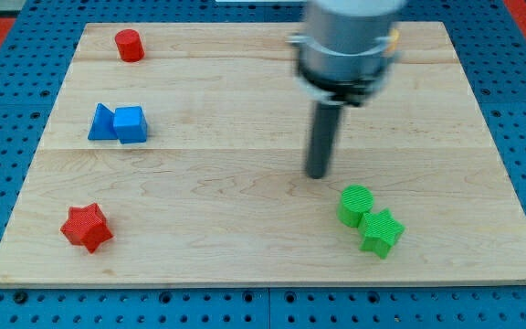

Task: Move the red star right to the blue cube

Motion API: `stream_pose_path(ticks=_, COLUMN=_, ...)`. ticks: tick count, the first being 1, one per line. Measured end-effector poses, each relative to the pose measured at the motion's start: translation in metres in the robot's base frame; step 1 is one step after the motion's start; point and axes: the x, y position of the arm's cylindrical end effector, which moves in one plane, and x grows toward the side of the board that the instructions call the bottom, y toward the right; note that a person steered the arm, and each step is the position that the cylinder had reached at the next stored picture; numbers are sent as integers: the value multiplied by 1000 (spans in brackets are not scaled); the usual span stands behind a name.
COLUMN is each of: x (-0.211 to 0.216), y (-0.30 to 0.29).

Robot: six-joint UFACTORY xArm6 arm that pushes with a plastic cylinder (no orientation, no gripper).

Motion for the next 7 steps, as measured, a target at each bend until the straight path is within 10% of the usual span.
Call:
stream_pose_path(ticks=2, x=138, y=-104)
stream_pose_path(ticks=4, x=118, y=-259)
stream_pose_path(ticks=7, x=103, y=-173)
